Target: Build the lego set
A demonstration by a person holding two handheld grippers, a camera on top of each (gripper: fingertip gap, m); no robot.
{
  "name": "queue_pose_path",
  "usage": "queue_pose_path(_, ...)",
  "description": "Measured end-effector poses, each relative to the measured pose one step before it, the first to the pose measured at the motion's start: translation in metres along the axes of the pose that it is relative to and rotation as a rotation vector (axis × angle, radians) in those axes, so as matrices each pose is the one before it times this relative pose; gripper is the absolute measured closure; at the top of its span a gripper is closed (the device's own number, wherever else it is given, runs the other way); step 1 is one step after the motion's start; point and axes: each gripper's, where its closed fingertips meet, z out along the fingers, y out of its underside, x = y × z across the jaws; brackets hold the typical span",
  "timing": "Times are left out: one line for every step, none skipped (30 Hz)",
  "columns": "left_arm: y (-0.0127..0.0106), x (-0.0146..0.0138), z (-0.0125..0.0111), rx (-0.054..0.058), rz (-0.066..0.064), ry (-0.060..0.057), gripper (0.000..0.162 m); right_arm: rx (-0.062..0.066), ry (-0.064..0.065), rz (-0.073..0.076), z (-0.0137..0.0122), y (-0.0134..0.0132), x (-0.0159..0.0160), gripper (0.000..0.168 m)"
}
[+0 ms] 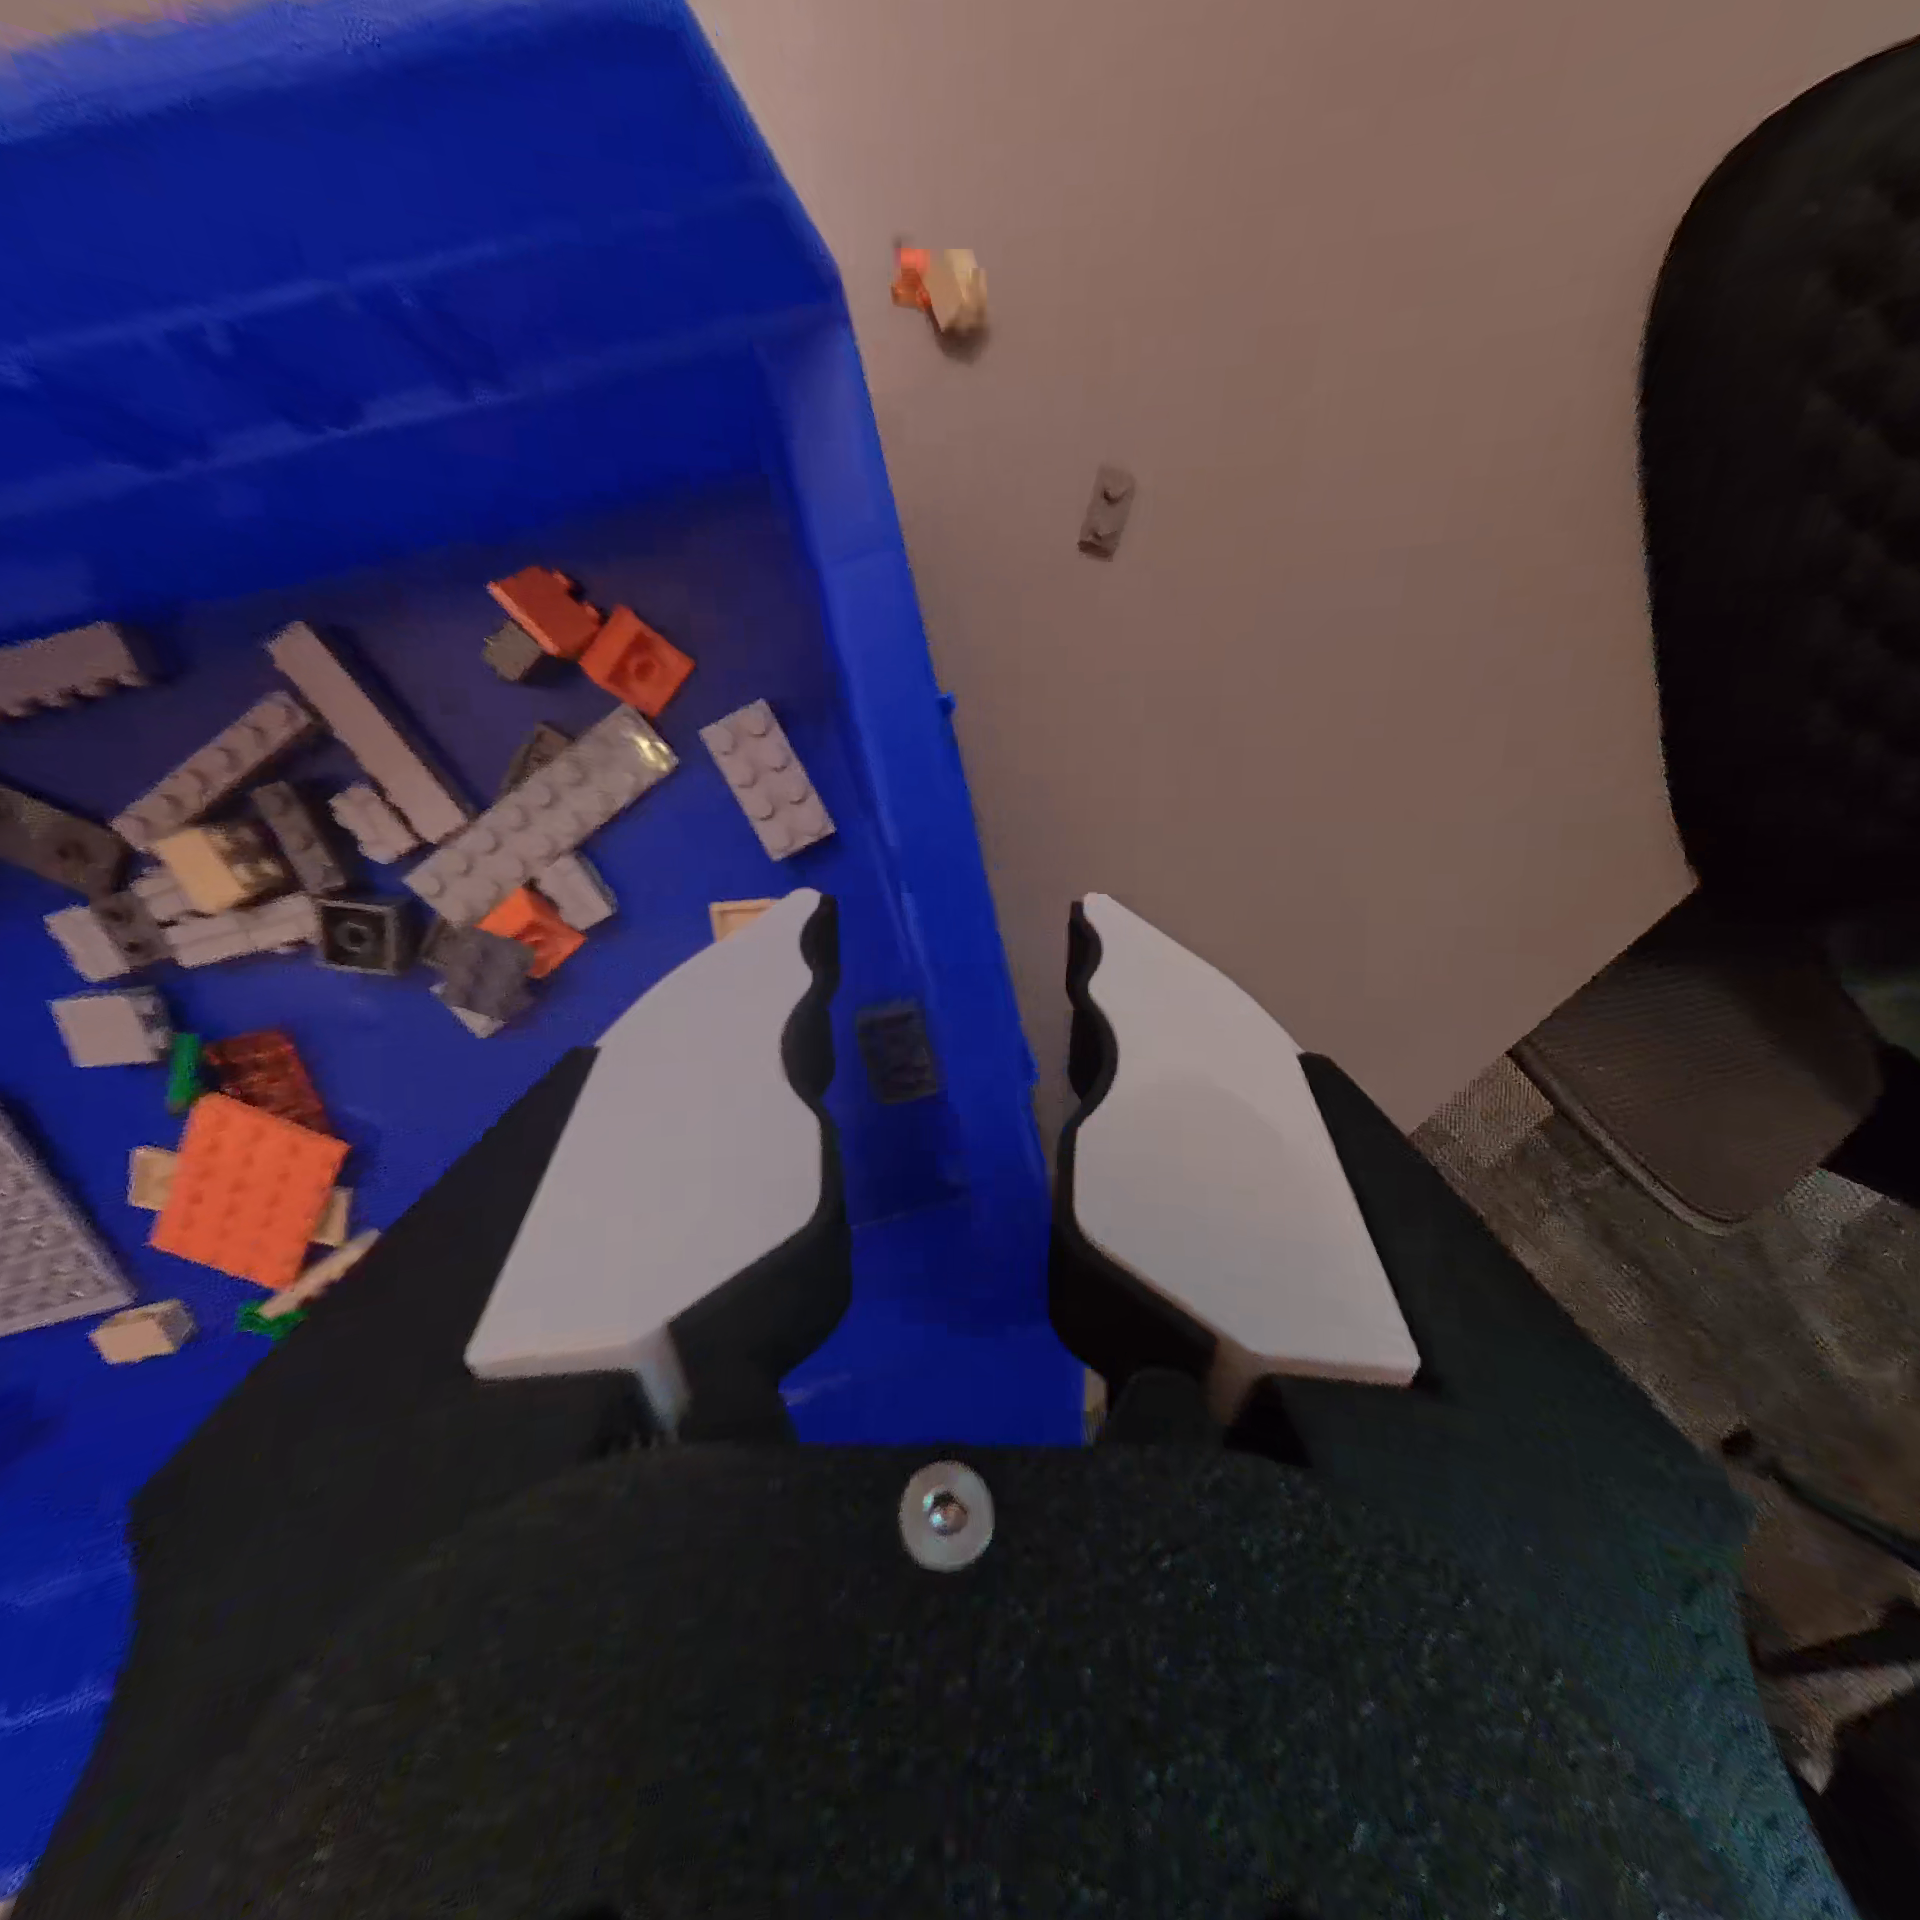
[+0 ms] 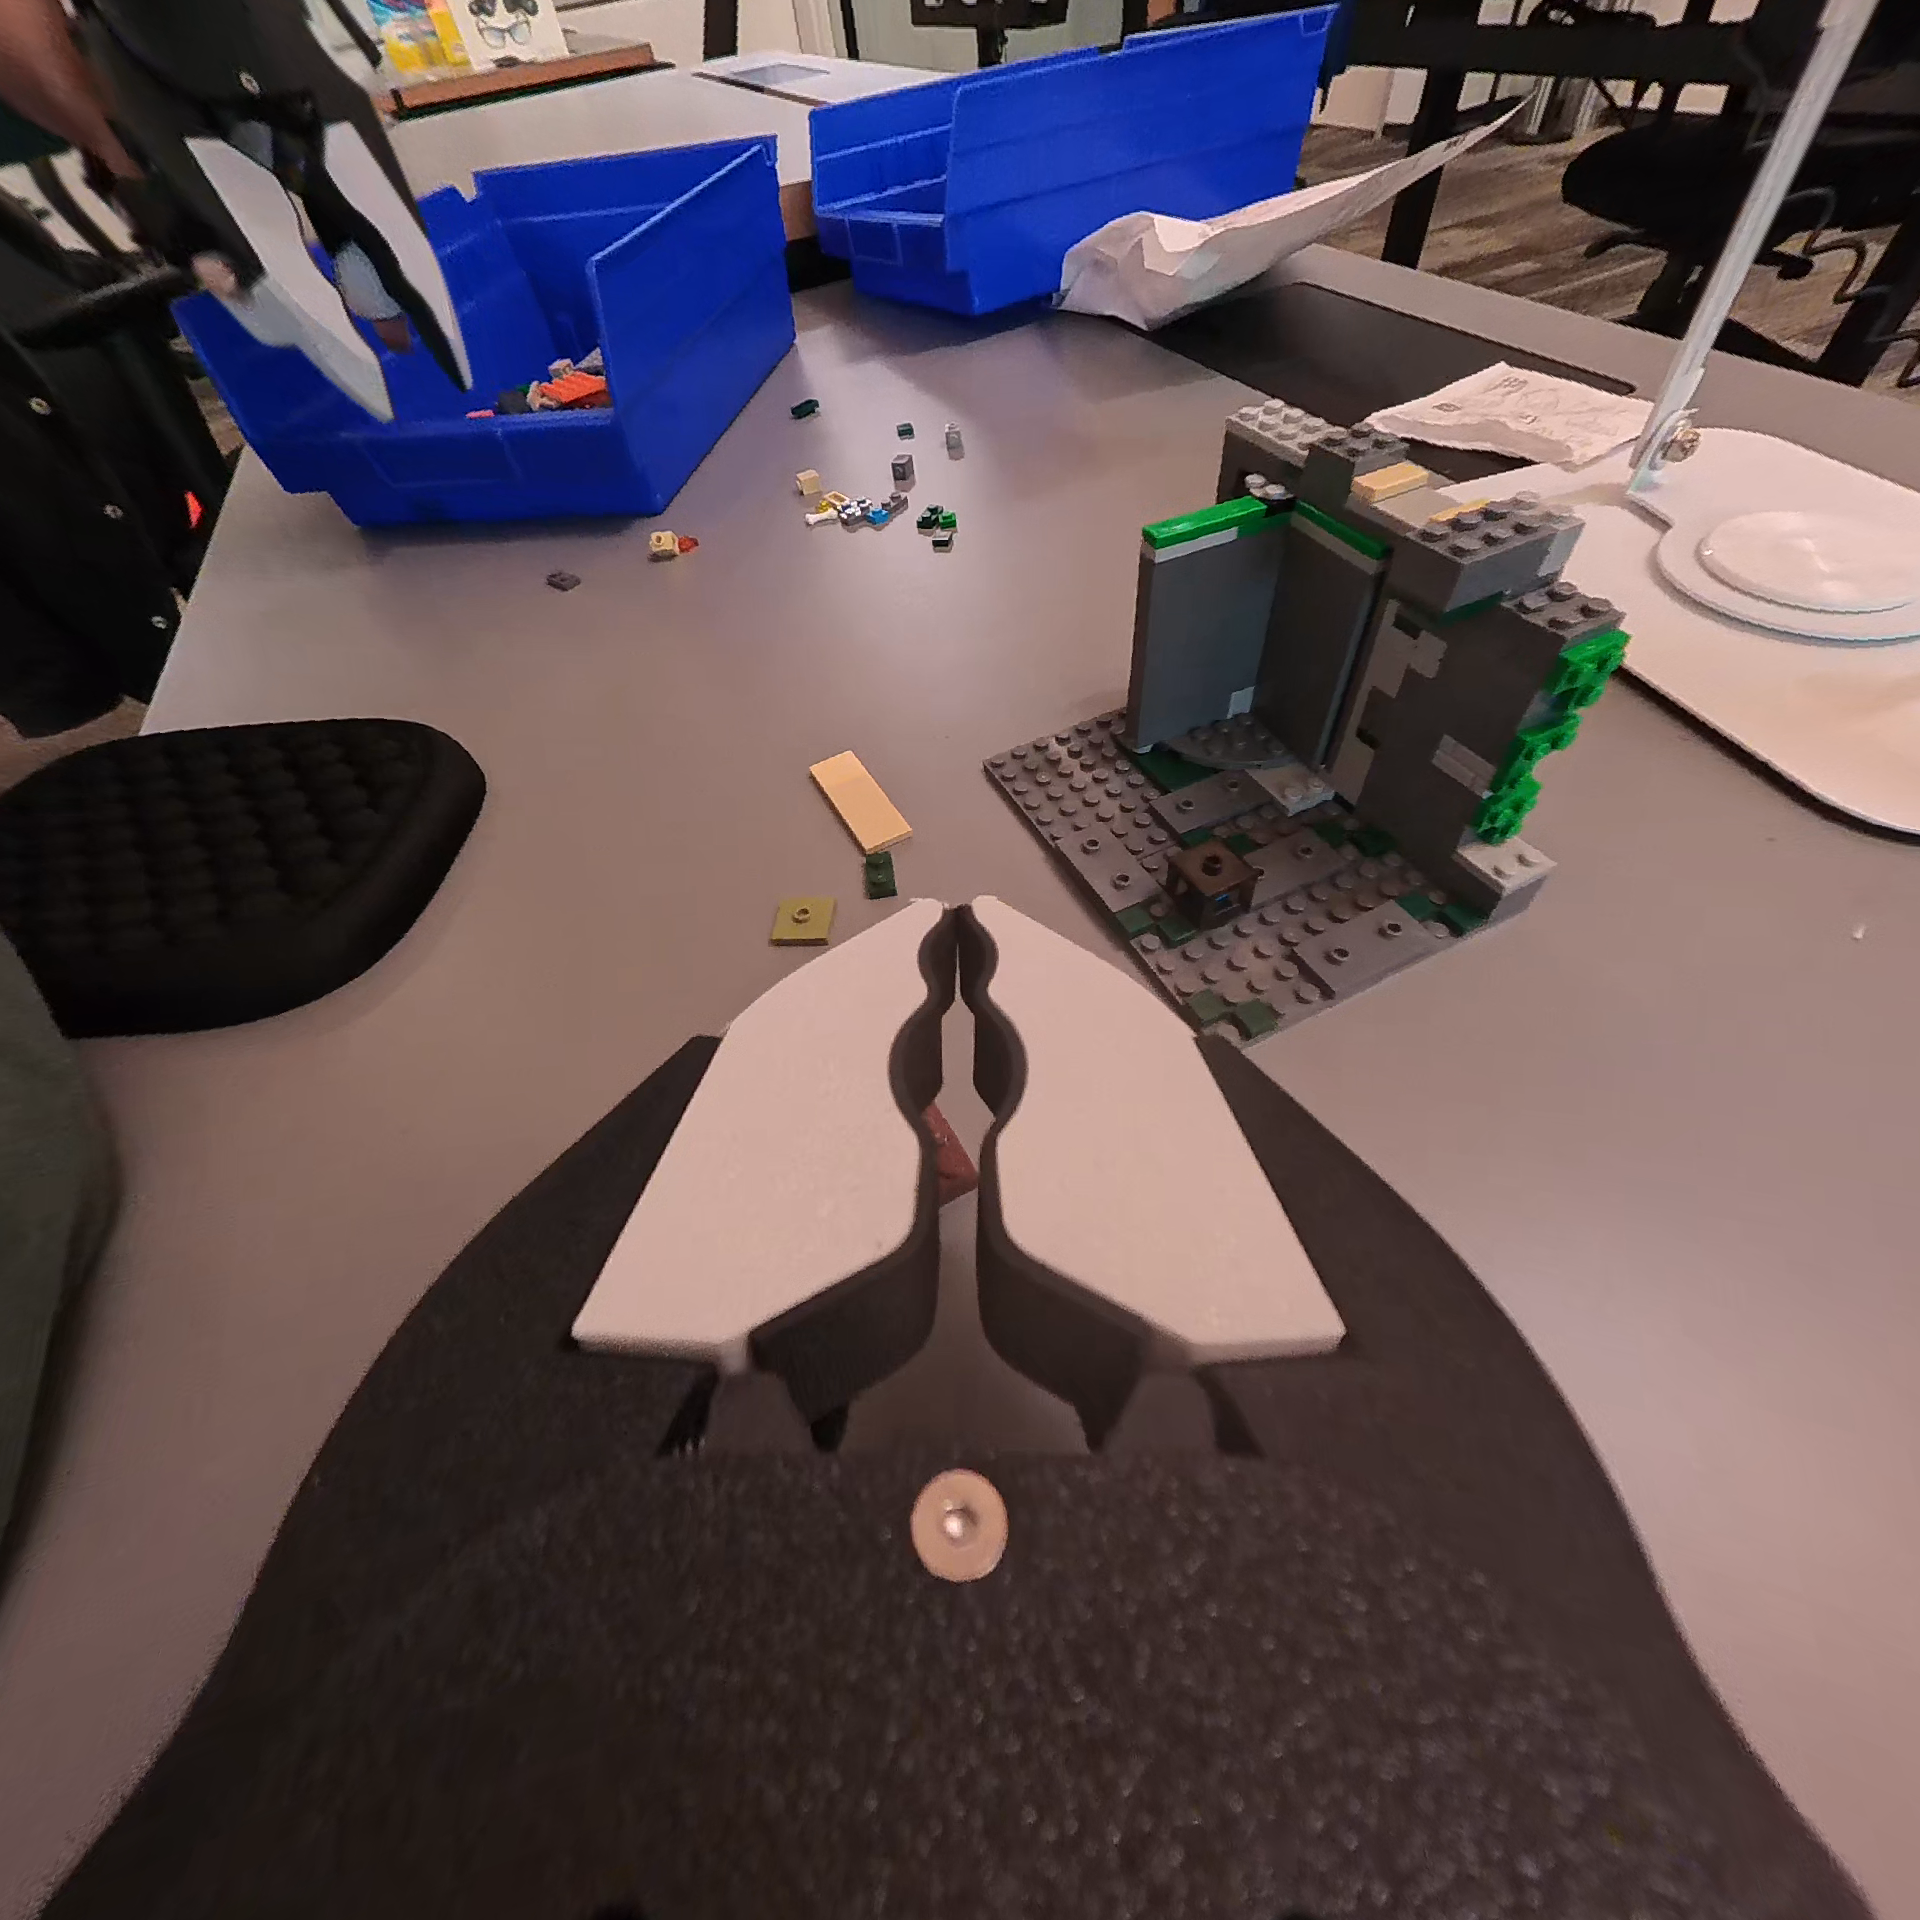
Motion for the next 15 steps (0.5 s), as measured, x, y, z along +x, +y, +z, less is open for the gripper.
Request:
queue_pose_path(0.00448,0.00347,0.00837,-0.0403,-0.0081,-0.02,0.116,-0.0006,-0.0021,-0.0062,-0.00004,0.00041,-0.00094,0.168)
queue_pose_path(0.00311,0.00185,0.00862,-0.0315,-0.003,-0.0368,0.116,0.0002,-0.0016,-0.0063,-0.00041,0.00012,-0.00085,0.168)
queue_pose_path(0.00318,0.00086,0.00884,-0.0311,-0.0039,-0.0424,0.117,0.0008,-0.0011,-0.0048,-0.00069,0.00002,-0.00062,0.168)
queue_pose_path(0.00359,-0.00262,0.00773,-0.0337,-0.0006,-0.0633,0.118,0.0018,-0.0014,-0.0026,-0.00102,-0.00012,-0.00035,0.168)
queue_pose_path(0.00411,-0.00492,0.00628,-0.0341,0.0044,-0.072,0.126,0.0035,-0.002,-0.0006,-0.00109,-0.00043,-0.00017,0.168)
queue_pose_path(0.00448,-0.00531,0.00411,-0.0368,0.0169,-0.0686,0.134,0.0049,-0.0026,0.001,-0.00124,-0.00065,-0.00017,0.168)
queue_pose_path(0.00027,-0.00101,0.00025,-0.0083,0.0075,-0.0316,0.134,0.0051,-0.0025,0.0022,-0.00108,-0.00066,0.00006,0.168)
queue_pose_path(0.00207,0.00098,-0.00059,-0.0187,-0.0044,-0.0006,0.134,0.0045,-0.0027,0.0032,-0.00099,-0.00064,-0.00004,0.168)
queue_pose_path(0.00273,0.00269,-0.00129,-0.0128,0.0076,0.0157,0.135,0.0038,-0.0033,0.0031,-0.00103,-0.00055,-0.00026,0.168)
queue_pose_path(0.00337,0.003,-0.00286,-0.0076,0.0046,0.0209,0.135,0.0035,-0.0031,0.0014,-0.00092,-0.00061,-0.00054,0.168)
queue_pose_path(0.00385,0.00279,-0.00555,-0.0029,-0.0031,0.024,0.136,0.0031,-0.0024,-0.0013,-0.00103,-0.00048,-0.00083,0.168)
queue_pose_path(0.00326,0.00255,-0.00934,0.0104,-0.0012,0.0304,0.136,0.0031,-0.0019,-0.003,-0.00106,-0.00065,-0.00095,0.168)
queue_pose_path(0.00338,0.00268,-0.01288,0.0162,0.0003,0.0378,0.136,0.0032,-0.0023,-0.0022,-0.00089,-0.00062,-0.00104,0.168)
queue_pose_path(0.00226,0.00207,-0.01536,0.0234,0.0024,0.0368,0.137,0.0035,-0.0034,-0.0002,-0.00072,-0.00085,-0.00098,0.168)
queue_pose_path(0.00223,0.0024,-0.0163,0.021,0.0062,0.0407,0.136,0.0042,-0.0049,0.0008,-0.00031,-0.00096,-0.00114,0.168)
